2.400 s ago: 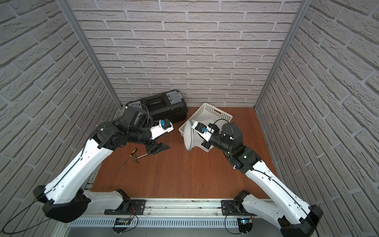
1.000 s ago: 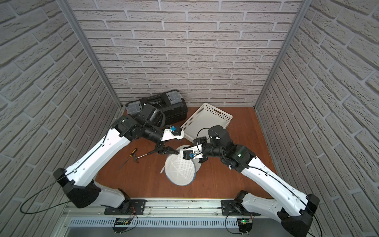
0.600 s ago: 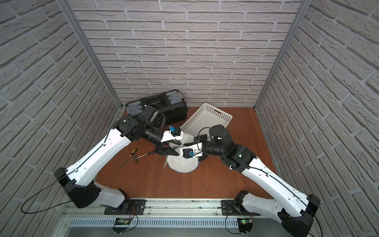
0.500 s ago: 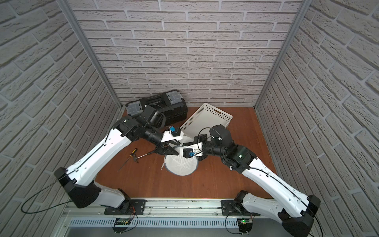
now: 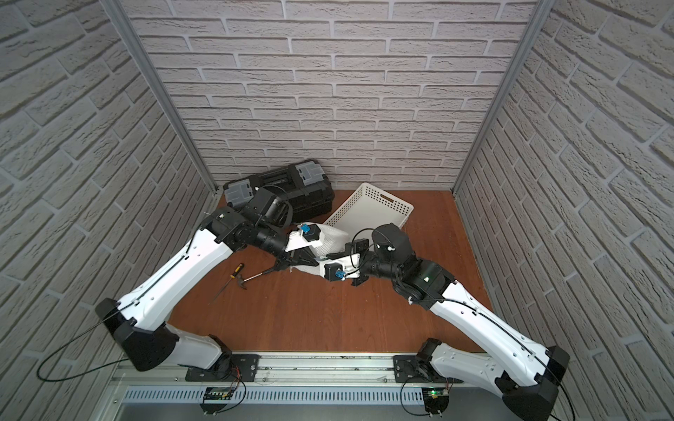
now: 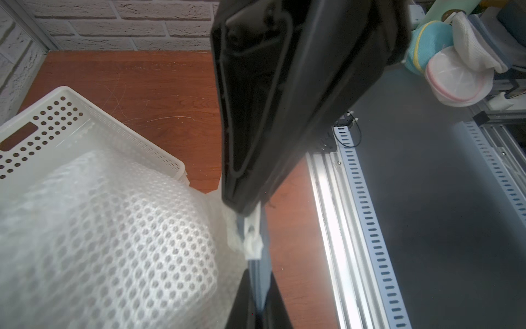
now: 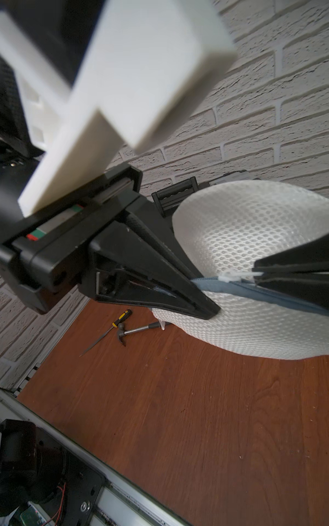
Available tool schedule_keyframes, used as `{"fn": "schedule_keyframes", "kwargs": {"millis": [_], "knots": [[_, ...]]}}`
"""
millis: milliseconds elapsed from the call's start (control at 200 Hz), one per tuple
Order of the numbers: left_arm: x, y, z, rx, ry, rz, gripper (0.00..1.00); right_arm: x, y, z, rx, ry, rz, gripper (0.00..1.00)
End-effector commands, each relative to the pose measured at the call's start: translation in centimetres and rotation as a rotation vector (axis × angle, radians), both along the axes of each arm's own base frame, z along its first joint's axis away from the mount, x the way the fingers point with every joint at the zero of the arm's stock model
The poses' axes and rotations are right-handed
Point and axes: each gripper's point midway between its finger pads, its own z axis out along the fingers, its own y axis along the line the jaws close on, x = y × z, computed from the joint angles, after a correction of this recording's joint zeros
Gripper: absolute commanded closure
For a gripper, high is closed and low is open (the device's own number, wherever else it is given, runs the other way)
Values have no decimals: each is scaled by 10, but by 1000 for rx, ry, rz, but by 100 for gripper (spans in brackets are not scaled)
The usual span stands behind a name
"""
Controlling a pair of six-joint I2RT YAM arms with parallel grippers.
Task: Turn the laundry bag inside out
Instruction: Zip the zipper on the laundry bag.
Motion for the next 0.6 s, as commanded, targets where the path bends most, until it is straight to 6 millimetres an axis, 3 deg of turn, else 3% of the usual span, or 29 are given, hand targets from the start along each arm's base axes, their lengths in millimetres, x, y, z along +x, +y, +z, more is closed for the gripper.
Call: {"fn": "schedule_keyframes", "kwargs": {"millis": [0, 325, 595], "knots": [[3, 15, 3, 18, -62, 33, 100, 8, -12, 11, 25, -68, -86, 97], [8, 37, 17, -46, -109, 107, 100, 16, -47, -9, -6, -50, -219, 97], [21, 41, 81, -428, -173, 221, 100, 22, -64, -37, 5, 20, -295, 97]]}}
